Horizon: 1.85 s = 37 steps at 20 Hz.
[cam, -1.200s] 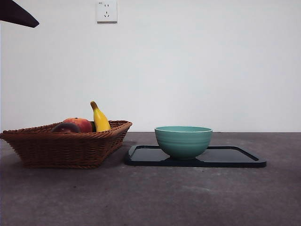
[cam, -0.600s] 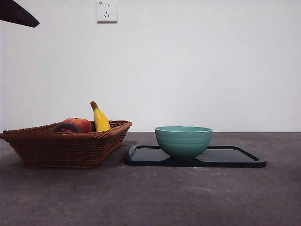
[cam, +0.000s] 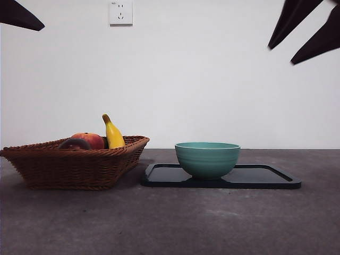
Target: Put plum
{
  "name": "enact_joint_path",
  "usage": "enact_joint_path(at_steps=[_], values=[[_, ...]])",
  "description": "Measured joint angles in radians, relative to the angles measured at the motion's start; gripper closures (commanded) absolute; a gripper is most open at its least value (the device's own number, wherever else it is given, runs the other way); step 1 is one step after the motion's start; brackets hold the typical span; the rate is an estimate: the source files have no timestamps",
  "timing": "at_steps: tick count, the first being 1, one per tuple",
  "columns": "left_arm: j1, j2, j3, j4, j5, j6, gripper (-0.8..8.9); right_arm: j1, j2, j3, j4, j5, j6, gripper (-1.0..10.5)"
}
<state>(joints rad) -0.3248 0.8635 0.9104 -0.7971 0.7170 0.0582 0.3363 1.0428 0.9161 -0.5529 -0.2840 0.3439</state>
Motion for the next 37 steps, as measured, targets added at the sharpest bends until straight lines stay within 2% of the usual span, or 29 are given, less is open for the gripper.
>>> enact_joint_path(at_steps=[7,14,23,28,37], values=[[0.000,0.000,0.000,0.000,0.000,0.003,4.40,-0.046,0.430,0.261,0.011,0.000,-0.049,7.2],[0.000,0.000,0.000,0.000,0.000,0.003,4.40,-0.049,0.671,0.374,0.037,0.000,-0.061,7.2],[0.000,0.000,0.000,0.000,0.000,0.003,4.40,-0.048,0.799,0.376,0.093,0.000,-0.066,7.2],[0.000,0.000,0.000,0.000,0.000,0.003,4.40,-0.049,0.817,0.376,0.114,0.000,-0.067,9.4],[0.000,0.000,0.000,-0.001,0.000,0.003,4.40,-0.048,0.793,0.398,0.104,0.002,-0.067,9.4]])
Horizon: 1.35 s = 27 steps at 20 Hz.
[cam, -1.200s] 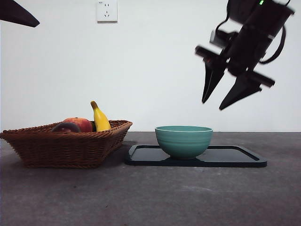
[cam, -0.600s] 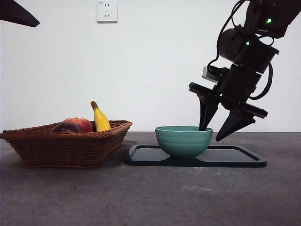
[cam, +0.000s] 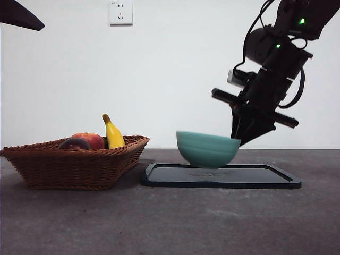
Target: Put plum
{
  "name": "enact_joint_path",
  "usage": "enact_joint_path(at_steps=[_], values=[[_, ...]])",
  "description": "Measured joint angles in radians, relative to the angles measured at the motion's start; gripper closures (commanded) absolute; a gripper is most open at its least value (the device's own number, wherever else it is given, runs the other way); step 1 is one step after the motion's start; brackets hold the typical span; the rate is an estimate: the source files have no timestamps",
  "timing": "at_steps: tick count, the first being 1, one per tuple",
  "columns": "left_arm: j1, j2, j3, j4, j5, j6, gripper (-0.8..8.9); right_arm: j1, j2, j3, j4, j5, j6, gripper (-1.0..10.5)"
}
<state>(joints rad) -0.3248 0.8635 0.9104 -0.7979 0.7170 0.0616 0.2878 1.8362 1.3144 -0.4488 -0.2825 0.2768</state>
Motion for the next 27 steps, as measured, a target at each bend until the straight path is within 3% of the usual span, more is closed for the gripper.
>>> enact_joint_path(at_steps=[3,11,15,22,27], values=[[0.000,0.000,0.000,0.000,0.000,0.000,4.40,0.000,-0.105,0.000,-0.024,0.000,-0.002,9.4],[0.000,0.000,0.000,0.000,0.000,0.000,4.40,0.061,-0.455,0.003,-0.275,0.008,-0.103,9.4],[0.000,0.000,0.000,0.000,0.000,0.000,4.40,0.146,-0.571,0.002,-0.377,0.093,-0.125,9.4],[0.000,0.000,0.000,0.000,0.000,0.000,4.40,0.275,-0.627,-0.178,-0.324,0.149,-0.130,9.4],[0.000,0.000,0.000,-0.001,0.000,0.000,4.40,0.322,-0.627,-0.370,-0.164,0.152,-0.088,9.4]])
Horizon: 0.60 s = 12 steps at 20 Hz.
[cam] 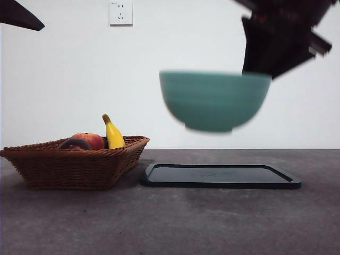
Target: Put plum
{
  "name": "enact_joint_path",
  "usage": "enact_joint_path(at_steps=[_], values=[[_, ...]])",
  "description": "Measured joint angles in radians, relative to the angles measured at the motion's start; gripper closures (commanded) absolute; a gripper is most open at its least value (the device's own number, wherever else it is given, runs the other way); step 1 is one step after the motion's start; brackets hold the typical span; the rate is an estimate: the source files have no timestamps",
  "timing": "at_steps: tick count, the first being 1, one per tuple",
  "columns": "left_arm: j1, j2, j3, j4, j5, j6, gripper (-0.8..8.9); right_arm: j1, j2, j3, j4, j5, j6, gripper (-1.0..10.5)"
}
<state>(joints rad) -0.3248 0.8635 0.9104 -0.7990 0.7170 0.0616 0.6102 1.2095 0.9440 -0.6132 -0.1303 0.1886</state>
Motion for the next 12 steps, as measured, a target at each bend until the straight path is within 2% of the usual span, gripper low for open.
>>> enact_joint_path(at_steps=[6,12], values=[[0.000,0.000,0.000,-0.001,0.000,0.000,4.40,0.012,0.005,-0.193,0.172,0.000,0.054,9.4],[0.000,0.000,0.000,-0.001,0.000,0.000,4.40,0.012,0.101,-0.227,0.241,0.018,0.057,9.4]])
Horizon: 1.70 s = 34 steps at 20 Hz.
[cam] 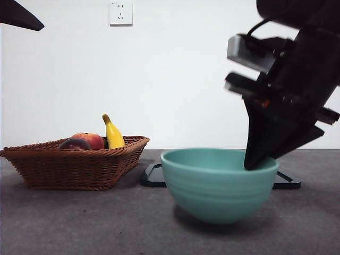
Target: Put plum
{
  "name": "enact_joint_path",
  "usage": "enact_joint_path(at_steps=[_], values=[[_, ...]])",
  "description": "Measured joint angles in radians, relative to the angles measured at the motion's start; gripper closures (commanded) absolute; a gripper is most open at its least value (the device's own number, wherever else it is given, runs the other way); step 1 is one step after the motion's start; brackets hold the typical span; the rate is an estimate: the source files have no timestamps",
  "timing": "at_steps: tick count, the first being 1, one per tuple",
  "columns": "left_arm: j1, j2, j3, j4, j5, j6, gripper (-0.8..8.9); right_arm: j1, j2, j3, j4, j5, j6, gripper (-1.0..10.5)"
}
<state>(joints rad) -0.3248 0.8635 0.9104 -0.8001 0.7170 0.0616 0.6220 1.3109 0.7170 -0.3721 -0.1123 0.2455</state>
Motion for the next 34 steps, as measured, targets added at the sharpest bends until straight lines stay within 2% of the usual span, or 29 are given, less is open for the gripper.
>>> enact_joint_path(at_steps=[7,8,10,15,21,26,29,34], values=[[0.000,0.000,0.000,-0.004,0.000,0.000,4.40,0.001,0.041,0.000,0.018,0.008,0.003,9.3],[0.000,0.000,0.000,-0.004,0.000,0.000,4.40,0.001,0.041,0.000,0.018,0.008,0.003,8.9],[0.000,0.000,0.000,-0.004,0.000,0.000,4.40,0.001,0.041,0.000,0.017,0.008,0.005,7.3],[0.000,0.000,0.000,-0.004,0.000,0.000,4.40,0.001,0.022,0.000,0.000,0.008,0.022,7.0],[0.000,0.000,0.000,-0.004,0.000,0.000,4.40,0.001,-0.187,0.056,-0.070,0.008,0.022,7.0],[0.000,0.000,0.000,-0.004,0.000,0.000,4.40,0.001,-0.390,0.085,-0.195,0.004,0.017,7.0],[0.000,0.000,0.000,-0.004,0.000,0.000,4.40,0.001,-0.500,0.085,-0.278,-0.051,0.016,7.0],[0.000,0.000,0.000,-0.004,0.000,0.000,4.40,0.001,-0.615,0.085,-0.428,-0.230,0.016,7.0]])
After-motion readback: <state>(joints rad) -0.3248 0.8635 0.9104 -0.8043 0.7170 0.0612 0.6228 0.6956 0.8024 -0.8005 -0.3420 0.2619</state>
